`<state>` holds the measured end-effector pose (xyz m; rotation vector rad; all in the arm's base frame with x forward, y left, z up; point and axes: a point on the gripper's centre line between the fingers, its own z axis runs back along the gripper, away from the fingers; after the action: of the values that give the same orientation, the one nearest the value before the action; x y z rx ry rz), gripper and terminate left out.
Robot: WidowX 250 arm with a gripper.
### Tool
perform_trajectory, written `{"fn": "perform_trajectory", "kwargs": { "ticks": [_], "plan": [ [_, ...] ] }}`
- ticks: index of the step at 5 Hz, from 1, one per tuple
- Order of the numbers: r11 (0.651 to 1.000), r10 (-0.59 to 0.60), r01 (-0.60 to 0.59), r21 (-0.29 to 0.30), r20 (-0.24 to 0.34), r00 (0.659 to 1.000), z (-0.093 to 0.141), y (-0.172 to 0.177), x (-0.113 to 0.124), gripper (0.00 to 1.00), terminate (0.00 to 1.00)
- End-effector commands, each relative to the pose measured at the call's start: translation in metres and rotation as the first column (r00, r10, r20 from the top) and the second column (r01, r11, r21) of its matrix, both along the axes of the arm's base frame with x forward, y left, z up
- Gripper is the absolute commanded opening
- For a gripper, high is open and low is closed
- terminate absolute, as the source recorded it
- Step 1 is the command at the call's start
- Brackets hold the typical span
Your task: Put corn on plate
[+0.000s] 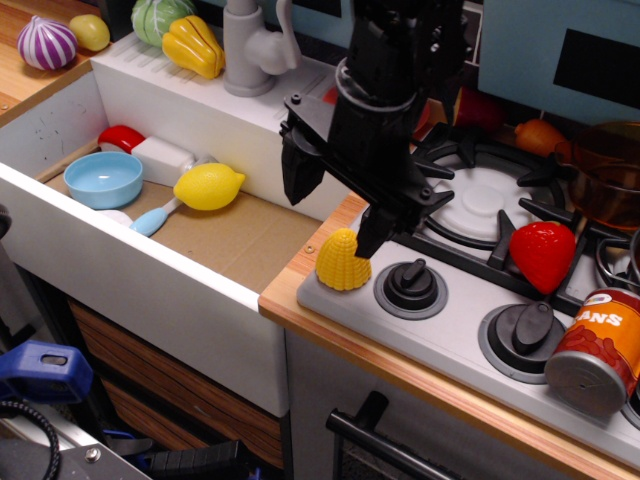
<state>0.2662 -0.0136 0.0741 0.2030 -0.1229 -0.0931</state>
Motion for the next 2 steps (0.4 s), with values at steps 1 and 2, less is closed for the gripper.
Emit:
{"fn": "perform_trajectory", "kwargs": {
  "ticks": [1,2],
  "plan": [
    [1.000,0.012,-0.011,-0.018,0.055,0.998,-0.0050,-0.0055,0.0052,1.00,0.00],
    [0.999,0.012,-0.009,-0.038,0.063,0.998,-0.0126,-0.0009,0.0064,1.00,0.00]
  ]
}}
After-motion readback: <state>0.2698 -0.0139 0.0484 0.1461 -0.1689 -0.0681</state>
